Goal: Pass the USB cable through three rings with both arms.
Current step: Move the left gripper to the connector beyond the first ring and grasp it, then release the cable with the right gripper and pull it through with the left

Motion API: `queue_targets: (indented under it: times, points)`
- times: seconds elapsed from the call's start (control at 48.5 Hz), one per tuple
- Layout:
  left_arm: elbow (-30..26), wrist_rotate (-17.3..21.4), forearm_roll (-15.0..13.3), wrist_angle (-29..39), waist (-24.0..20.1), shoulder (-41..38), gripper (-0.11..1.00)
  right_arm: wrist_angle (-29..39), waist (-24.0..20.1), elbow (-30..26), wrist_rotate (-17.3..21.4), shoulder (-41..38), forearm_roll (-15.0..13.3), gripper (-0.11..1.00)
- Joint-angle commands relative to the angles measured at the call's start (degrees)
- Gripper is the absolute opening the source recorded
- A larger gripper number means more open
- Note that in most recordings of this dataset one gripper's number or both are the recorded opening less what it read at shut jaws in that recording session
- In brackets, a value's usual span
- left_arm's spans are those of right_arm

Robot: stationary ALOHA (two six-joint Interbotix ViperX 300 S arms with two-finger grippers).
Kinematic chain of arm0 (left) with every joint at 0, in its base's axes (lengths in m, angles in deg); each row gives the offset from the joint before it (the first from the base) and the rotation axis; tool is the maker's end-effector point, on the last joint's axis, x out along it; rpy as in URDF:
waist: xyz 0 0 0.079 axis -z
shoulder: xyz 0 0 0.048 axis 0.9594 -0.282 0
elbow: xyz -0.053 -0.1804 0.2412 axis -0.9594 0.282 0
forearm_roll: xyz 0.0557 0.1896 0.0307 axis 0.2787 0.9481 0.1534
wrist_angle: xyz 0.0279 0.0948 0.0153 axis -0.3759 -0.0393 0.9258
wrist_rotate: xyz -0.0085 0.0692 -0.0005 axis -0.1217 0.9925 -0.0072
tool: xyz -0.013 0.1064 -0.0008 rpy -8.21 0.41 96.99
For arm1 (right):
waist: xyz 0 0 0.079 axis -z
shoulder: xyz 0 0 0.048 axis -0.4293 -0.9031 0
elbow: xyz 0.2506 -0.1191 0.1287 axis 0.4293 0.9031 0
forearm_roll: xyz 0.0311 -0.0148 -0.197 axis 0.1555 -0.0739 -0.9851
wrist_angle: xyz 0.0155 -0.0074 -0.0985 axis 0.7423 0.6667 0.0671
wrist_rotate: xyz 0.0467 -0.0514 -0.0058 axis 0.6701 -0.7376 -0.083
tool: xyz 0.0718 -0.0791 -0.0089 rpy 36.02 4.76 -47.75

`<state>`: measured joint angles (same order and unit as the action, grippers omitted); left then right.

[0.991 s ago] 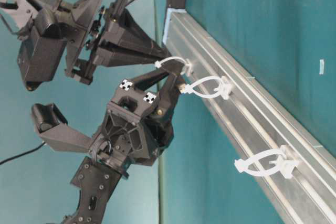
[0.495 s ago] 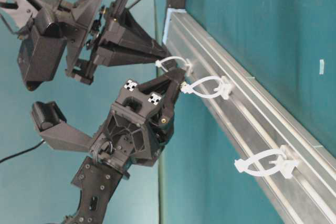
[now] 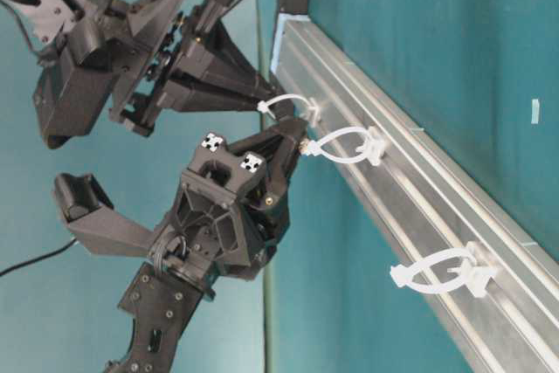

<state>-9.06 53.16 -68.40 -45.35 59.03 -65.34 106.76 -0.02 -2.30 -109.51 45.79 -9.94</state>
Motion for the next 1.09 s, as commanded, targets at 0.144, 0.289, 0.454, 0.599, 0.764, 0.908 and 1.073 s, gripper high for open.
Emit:
queue_targets:
  times: [0.144, 0.289, 0.454, 0.599, 0.764, 0.908, 1.073]
  points:
    - [-0.44, -0.18, 0.18, -0.44, 0.88, 1.93, 0.09, -1.05, -0.09, -0.09, 5.8, 0.44, 0.18, 0.46]
    - [-0.26, -0.44, 0.35, -0.35, 1.14, 2.81, 0.09, -1.41, -0.18, 0.26, 9.32, 1.32, 0.09, 0.85]
    - [0.09, -1.58, 0.18, 2.29, 1.14, 4.31, 0.09, -4.22, -0.26, 2.2, 10.11, 3.08, -0.62, 0.9]
    - [0.7, -3.52, 0.18, 4.75, 1.23, 5.62, 0.09, -6.77, -0.18, 5.45, 10.28, 5.54, -0.88, 0.9]
    - [2.29, -7.03, 0.18, 5.89, 1.85, 7.29, 0.09, -10.55, -0.26, 9.4, 10.9, 8.35, -0.62, 0.9]
    - [3.69, -7.82, 0.18, 6.06, 2.99, 9.05, 0.09, -14.5, -0.97, 11.87, 13.36, 10.55, -0.53, 0.89]
    - [4.31, -8.26, 0.18, 6.06, 4.04, 10.11, 0.09, -14.94, -2.55, 11.87, 13.97, 10.72, -0.62, 0.89]
